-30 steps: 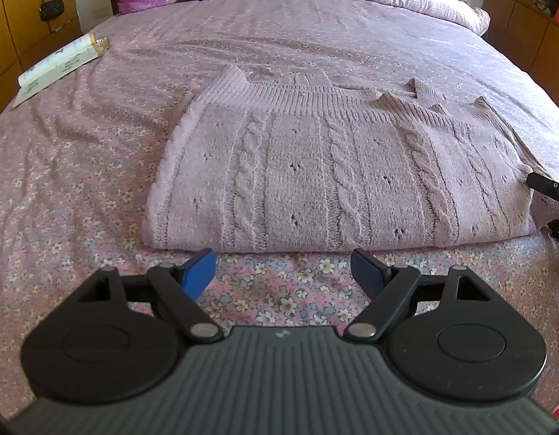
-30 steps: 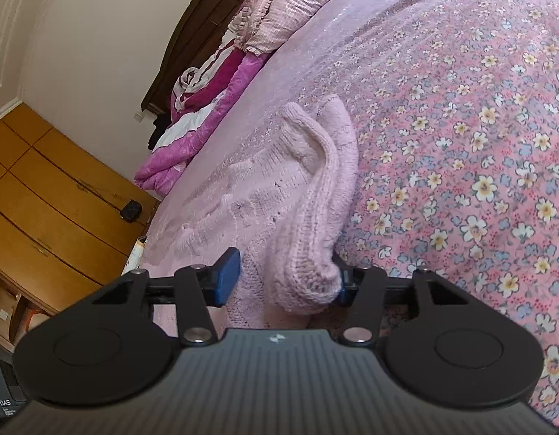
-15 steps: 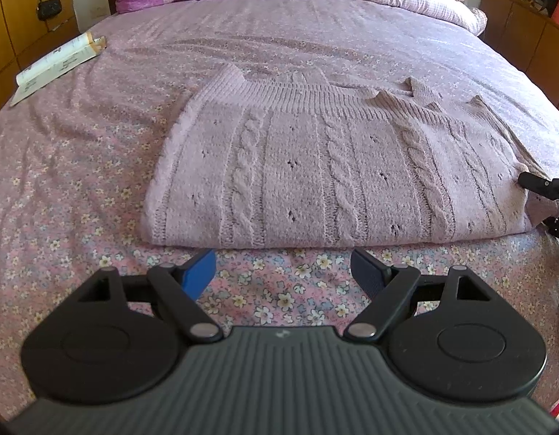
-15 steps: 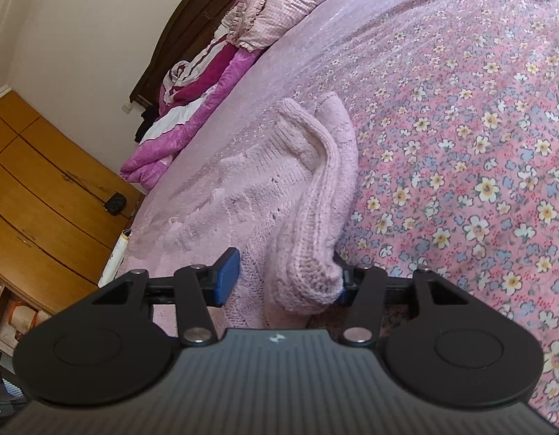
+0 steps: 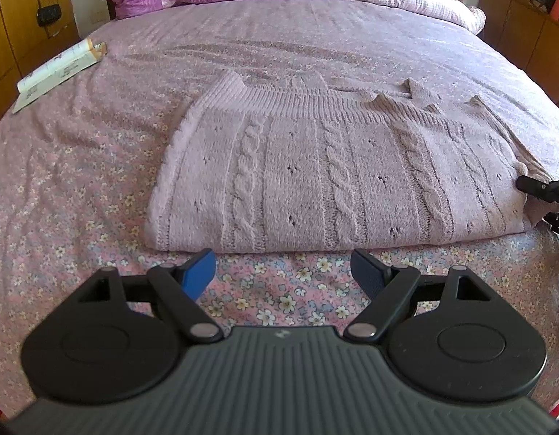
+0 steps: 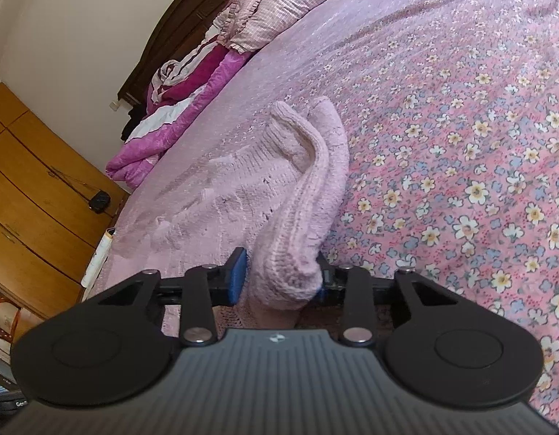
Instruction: Fold small clothes
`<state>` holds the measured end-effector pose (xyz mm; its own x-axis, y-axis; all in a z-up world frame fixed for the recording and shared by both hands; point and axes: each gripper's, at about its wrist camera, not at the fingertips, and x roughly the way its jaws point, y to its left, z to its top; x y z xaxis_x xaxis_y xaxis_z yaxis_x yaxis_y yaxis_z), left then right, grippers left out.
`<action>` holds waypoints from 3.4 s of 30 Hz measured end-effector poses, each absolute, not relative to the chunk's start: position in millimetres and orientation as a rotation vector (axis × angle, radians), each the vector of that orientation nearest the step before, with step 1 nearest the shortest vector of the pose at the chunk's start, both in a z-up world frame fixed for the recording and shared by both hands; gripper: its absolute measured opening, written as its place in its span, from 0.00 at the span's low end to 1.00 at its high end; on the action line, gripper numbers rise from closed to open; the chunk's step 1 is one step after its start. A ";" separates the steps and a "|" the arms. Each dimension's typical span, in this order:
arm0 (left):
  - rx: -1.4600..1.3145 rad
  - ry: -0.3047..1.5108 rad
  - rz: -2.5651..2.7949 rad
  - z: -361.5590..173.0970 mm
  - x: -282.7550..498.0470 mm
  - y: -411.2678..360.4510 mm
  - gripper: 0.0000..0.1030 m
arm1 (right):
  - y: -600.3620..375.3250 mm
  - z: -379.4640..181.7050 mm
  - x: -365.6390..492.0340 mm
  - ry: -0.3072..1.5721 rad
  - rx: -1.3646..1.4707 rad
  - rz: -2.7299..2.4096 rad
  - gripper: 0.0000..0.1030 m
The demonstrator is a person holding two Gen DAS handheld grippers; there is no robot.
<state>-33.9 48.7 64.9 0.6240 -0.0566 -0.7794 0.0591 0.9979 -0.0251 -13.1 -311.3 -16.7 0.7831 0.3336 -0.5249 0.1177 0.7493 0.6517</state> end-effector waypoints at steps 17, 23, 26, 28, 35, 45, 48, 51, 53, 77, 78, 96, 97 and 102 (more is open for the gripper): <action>0.005 0.880 -0.061 71.0 -34.0 54.5 0.80 | -286.2 27.5 -16.6 0.614 0.578 0.139 0.27; -0.004 0.866 -0.051 74.4 -32.4 60.9 0.80 | -280.5 46.6 -16.1 0.555 0.604 0.212 0.25; -0.015 0.862 -0.040 76.1 -32.0 68.3 0.80 | -275.5 55.7 -14.1 0.536 0.637 0.237 0.24; -0.023 0.854 -0.031 78.5 -31.7 74.4 0.80 | -270.0 63.9 -12.0 0.515 0.643 0.261 0.24; -0.016 0.803 -0.002 96.8 -25.4 98.3 0.80 | -225.8 101.8 -0.9 0.463 0.561 0.361 0.22; -0.073 0.759 0.048 105.1 -29.6 136.3 0.80 | -123.9 129.9 30.6 0.496 0.450 0.555 0.20; -0.088 0.761 0.065 102.0 -34.1 148.2 0.80 | -86.1 128.0 35.3 0.528 0.411 0.616 0.20; -0.104 0.764 0.084 99.1 -38.0 160.0 0.80 | -48.1 120.9 40.1 0.575 0.348 0.662 0.20; -0.115 0.765 0.097 97.3 -40.0 167.3 0.80 | -21.1 110.9 43.8 0.621 0.285 0.680 0.20; -0.225 0.651 -0.068 102.6 23.0 166.3 0.80 | -67.5 99.4 -22.3 0.648 0.342 0.532 0.78; -0.225 0.651 -0.081 100.2 29.1 163.6 0.80 | -75.8 98.3 -23.0 0.643 0.359 0.509 0.78; -0.156 0.632 -0.202 45.3 71.3 127.2 0.61 | -116.6 52.5 -22.1 0.680 0.451 0.314 0.82; -0.152 0.631 -0.209 44.2 71.1 126.1 0.60 | -115.3 51.4 -21.0 0.682 0.451 0.315 0.83; -0.184 0.648 -0.208 37.8 77.4 126.5 0.61 | -111.7 48.5 -19.2 0.687 0.446 0.313 0.84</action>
